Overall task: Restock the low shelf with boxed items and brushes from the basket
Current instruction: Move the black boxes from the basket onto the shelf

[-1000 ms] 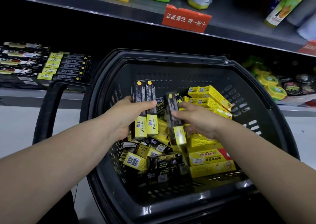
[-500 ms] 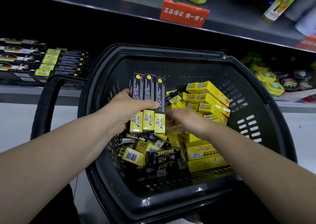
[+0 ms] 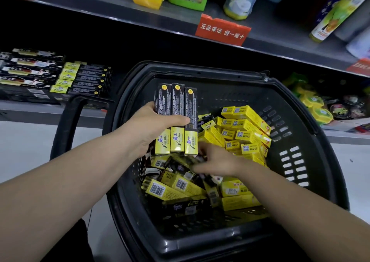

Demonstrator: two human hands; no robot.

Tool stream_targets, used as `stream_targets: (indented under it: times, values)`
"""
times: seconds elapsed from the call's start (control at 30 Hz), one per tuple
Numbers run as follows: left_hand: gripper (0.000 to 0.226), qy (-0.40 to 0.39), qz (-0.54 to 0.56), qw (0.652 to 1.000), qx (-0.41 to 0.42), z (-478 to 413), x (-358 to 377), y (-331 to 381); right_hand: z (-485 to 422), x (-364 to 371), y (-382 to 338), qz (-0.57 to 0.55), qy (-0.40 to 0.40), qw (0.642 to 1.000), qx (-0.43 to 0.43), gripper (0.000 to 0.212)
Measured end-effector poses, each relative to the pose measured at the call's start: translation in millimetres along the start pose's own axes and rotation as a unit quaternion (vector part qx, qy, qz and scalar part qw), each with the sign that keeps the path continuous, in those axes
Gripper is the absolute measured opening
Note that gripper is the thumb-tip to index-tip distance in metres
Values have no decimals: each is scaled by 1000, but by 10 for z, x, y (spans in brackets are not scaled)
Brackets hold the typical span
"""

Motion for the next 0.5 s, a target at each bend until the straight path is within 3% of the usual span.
stream_targets:
  times: [0.07,0.1,0.17,0.2,0.27,0.37,0.5]
  values:
    - [41,-3,32,999,12,19,-106,148,35,-269,-193,-244,78,967,-3,35]
    - [42,0,40,999,23,36,-176,221,45,-382,-306,-315,98,944,-7,45]
    - [53,8,41,998,38,69,-334,335,51,-540,-555,-394,94,914,-15,61]
    - [62,12,45,998,41,86,-420,373,43,-592,-701,-423,75,903,-22,55]
    - [71,21,60,997,41,111,-599,429,-11,-656,-986,-465,42,884,-28,41]
    - [67,41,77,995,45,157,-927,498,-173,-632,-1452,-484,10,874,-47,32]
    - [53,50,97,993,45,181,-1382,475,-396,-555,-1974,-432,-26,895,-104,14]
Point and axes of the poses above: each hand's wrist, its own z-axis away from the middle knuckle, its own x-axis out of the palm, y = z × x, the point moved 4 cm from there along -z, towards the middle knuckle, and after that the axes turned 2 degrees about -z, right-handed, at the moved point
